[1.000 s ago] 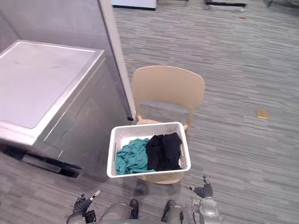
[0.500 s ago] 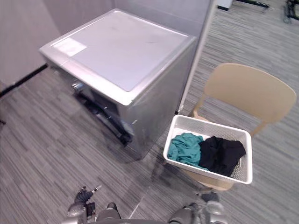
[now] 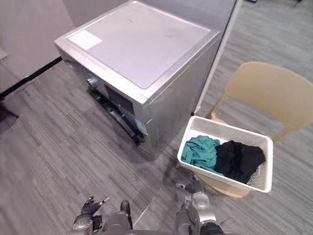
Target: Pick up the laundry basket with both hands and put the clothes into the washing machine.
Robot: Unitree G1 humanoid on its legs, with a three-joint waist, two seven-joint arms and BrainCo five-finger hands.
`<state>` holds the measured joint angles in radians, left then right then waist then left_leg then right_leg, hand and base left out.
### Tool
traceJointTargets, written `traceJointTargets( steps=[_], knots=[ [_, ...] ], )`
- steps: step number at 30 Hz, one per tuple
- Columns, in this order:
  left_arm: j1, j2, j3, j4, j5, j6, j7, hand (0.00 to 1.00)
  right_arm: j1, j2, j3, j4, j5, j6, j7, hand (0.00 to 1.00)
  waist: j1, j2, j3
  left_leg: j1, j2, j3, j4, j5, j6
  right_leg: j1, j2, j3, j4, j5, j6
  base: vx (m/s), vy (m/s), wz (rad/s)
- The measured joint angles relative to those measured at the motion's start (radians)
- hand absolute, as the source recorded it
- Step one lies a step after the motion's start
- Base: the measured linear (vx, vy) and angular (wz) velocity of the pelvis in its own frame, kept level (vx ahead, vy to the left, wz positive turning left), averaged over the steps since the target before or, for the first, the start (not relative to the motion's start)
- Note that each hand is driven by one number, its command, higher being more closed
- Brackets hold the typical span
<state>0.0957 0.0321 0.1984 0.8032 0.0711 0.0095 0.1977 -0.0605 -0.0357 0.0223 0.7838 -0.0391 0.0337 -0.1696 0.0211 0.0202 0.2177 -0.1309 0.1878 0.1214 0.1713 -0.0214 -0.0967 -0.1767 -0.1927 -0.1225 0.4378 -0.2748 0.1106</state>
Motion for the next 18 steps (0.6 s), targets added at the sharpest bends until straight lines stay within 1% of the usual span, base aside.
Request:
traceJointTargets(
  steps=[1,2,3,5,6,7,8,9,10,12,13,15,17,18],
  knots=[
    [0.003,-0.013,0.000,-0.028,-0.009,-0.009,0.004,0.00,-0.013,0.006,0.036,-0.013,0.011,0.000,-0.002,0.00,0.002,0.002,0.002,-0.020,-0.003,-0.013,0.001,0.014,-0.017,0.000,-0.010,-0.033,0.017,-0.001,0.001,0.06,-0.063,0.97],
    [0.004,-0.023,-0.001,-0.049,-0.022,-0.015,0.008,0.00,-0.036,0.020,0.078,-0.031,0.023,-0.002,-0.003,0.00,0.005,0.004,0.003,-0.046,-0.003,-0.032,0.003,0.023,-0.023,-0.001,-0.015,-0.072,0.024,-0.006,0.002,0.07,-0.083,1.10],
    [0.002,-0.035,-0.006,-0.075,-0.035,-0.015,0.014,0.00,-0.079,0.040,0.136,-0.062,0.041,-0.009,-0.004,0.00,0.023,0.007,0.007,-0.075,0.001,-0.044,0.003,0.039,-0.023,-0.003,-0.015,-0.112,0.022,-0.007,0.001,0.05,-0.080,0.94],
    [0.005,-0.058,-0.027,-0.109,-0.043,-0.016,0.025,0.00,-0.182,0.072,0.226,-0.101,0.052,-0.029,-0.005,0.00,0.060,0.012,0.015,-0.110,0.002,-0.049,0.002,0.062,-0.024,0.002,-0.016,-0.160,0.014,-0.008,-0.001,0.05,-0.076,0.73],
    [0.007,-0.067,-0.038,-0.116,-0.043,-0.016,0.027,0.00,-0.222,0.082,0.253,-0.115,0.058,-0.041,-0.005,0.00,0.076,0.021,0.022,-0.116,0.002,-0.058,0.002,0.062,-0.024,0.010,-0.017,-0.181,0.014,-0.008,-0.002,0.04,-0.034,0.59],
    [0.010,-0.075,-0.043,-0.131,-0.044,-0.016,0.027,0.00,-0.268,0.092,0.273,-0.132,0.065,-0.050,-0.006,0.00,0.085,0.025,0.037,-0.117,-0.001,-0.070,0.002,0.063,-0.025,0.017,-0.020,-0.197,0.015,-0.009,-0.003,0.01,-0.009,0.52],
    [0.014,-0.079,-0.043,-0.158,-0.044,-0.017,0.028,0.00,-0.332,0.109,0.291,-0.157,0.068,-0.064,-0.009,0.00,0.110,0.025,0.057,-0.127,-0.008,-0.083,0.003,0.065,-0.024,0.016,-0.026,-0.214,0.018,-0.017,-0.004,-0.01,0.002,0.44],
    [0.014,-0.078,-0.043,-0.167,-0.047,-0.017,0.029,0.00,-0.352,0.110,0.298,-0.168,0.068,-0.068,-0.011,0.00,0.112,0.022,0.060,-0.140,-0.015,-0.092,0.004,0.072,-0.030,0.014,-0.033,-0.225,0.022,-0.024,-0.005,-0.02,0.004,0.53],
    [0.012,-0.078,-0.044,-0.179,-0.056,-0.018,0.033,0.00,-0.384,0.106,0.303,-0.183,0.068,-0.070,-0.013,0.00,0.112,0.022,0.072,-0.156,-0.022,-0.099,0.004,0.081,-0.027,0.013,-0.042,-0.243,0.030,-0.026,-0.005,-0.01,0.014,0.58],
    [0.012,-0.076,-0.053,-0.208,-0.062,-0.019,0.047,0.00,-0.432,0.095,0.303,-0.187,0.068,-0.068,-0.030,0.00,0.125,0.021,0.102,-0.174,-0.034,-0.105,0.004,0.090,-0.024,0.008,-0.055,-0.267,0.046,-0.031,-0.008,-0.03,0.017,0.44],
    [0.012,-0.075,-0.057,-0.219,-0.063,-0.020,0.051,0.00,-0.455,0.076,0.297,-0.191,0.068,-0.065,-0.037,0.00,0.136,0.019,0.109,-0.195,-0.036,-0.112,0.004,0.090,-0.024,-0.018,-0.058,-0.274,0.059,-0.032,-0.009,-0.05,0.012,0.29],
    [0.009,-0.068,-0.074,-0.239,-0.066,-0.020,0.058,0.00,-0.485,0.036,0.267,-0.227,0.068,-0.059,-0.049,0.00,0.138,0.015,0.128,-0.227,-0.048,-0.125,0.003,0.098,-0.031,-0.043,-0.074,-0.288,0.086,-0.044,-0.004,-0.07,0.012,0.29],
    [0.002,-0.066,-0.085,-0.248,-0.079,-0.021,0.062,0.00,-0.535,-0.031,0.201,-0.265,0.065,-0.047,-0.077,0.00,0.138,0.014,0.150,-0.259,-0.062,-0.135,0.002,0.109,-0.026,-0.083,-0.093,-0.289,0.121,-0.048,-0.006,-0.09,0.008,0.19],
    [0.002,-0.065,-0.087,-0.251,-0.080,-0.021,0.065,0.00,-0.546,-0.044,0.180,-0.273,0.065,-0.045,-0.085,0.00,0.138,0.012,0.156,-0.262,-0.064,-0.136,-0.001,0.113,-0.024,-0.090,-0.096,-0.288,0.123,-0.048,-0.006,-0.09,0.011,0.08]
  ],
)
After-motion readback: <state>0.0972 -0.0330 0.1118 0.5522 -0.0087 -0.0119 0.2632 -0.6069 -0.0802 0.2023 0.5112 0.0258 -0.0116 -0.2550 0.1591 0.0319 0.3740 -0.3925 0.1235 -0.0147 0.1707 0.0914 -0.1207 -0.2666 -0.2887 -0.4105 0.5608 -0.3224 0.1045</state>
